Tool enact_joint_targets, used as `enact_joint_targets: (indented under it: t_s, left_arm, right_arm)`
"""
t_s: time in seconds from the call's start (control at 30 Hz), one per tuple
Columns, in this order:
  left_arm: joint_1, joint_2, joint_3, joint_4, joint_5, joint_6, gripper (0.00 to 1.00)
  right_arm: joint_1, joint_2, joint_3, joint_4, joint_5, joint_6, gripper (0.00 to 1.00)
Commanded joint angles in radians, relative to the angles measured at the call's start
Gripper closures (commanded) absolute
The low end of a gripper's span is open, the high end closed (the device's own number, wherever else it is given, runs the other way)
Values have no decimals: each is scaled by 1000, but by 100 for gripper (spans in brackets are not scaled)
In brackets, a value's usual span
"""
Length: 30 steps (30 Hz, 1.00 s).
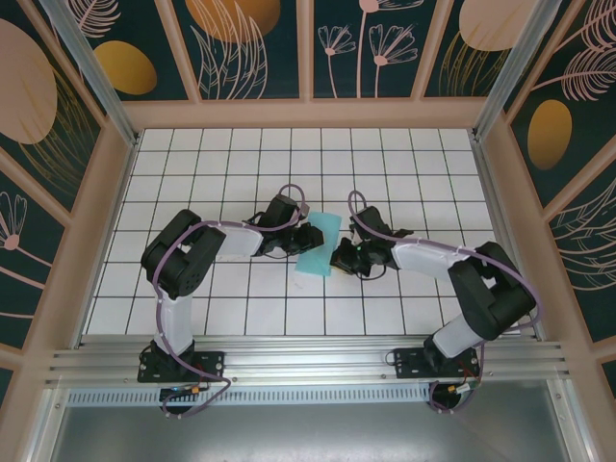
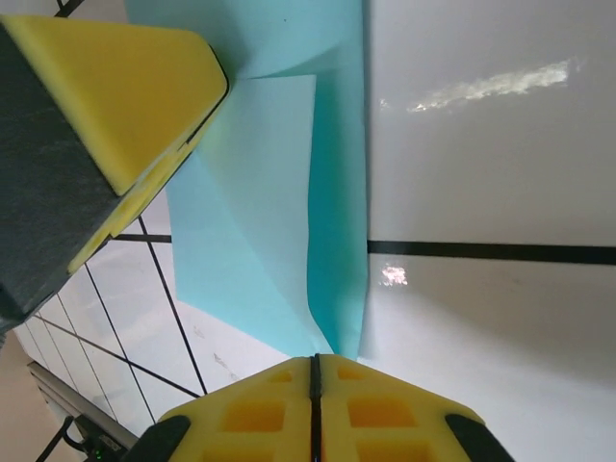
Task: Fold a paper plane with a square sheet of paper (pick it up from the middle)
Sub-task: Fold the triangle a second time at the center of the table.
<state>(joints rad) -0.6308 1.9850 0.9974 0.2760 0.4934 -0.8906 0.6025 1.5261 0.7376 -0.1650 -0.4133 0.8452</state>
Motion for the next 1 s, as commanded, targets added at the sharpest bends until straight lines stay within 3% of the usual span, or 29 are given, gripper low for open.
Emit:
enact_joint_targets:
  t_s: [0.0, 0.13, 0.3, 0.6, 0.97]
  left_arm:
    - [1, 8, -1, -86, -43, 34, 77]
    - [2, 9, -3, -84, -40, 34, 77]
    - [1, 11, 0, -84, -40, 35, 76]
    - [1, 13, 1, -81, -37, 28, 77]
    - [1, 17, -5, -81, -52, 24, 77]
  right_arm:
    - [4, -67, -14, -84, 41, -6, 86]
    - [3, -82, -20, 16, -4, -1, 85]
    - [16, 27, 36, 143, -95, 7, 94]
    - [13, 183, -22, 200, -114, 18, 95]
    - [23, 59, -170, 163, -126, 14, 93]
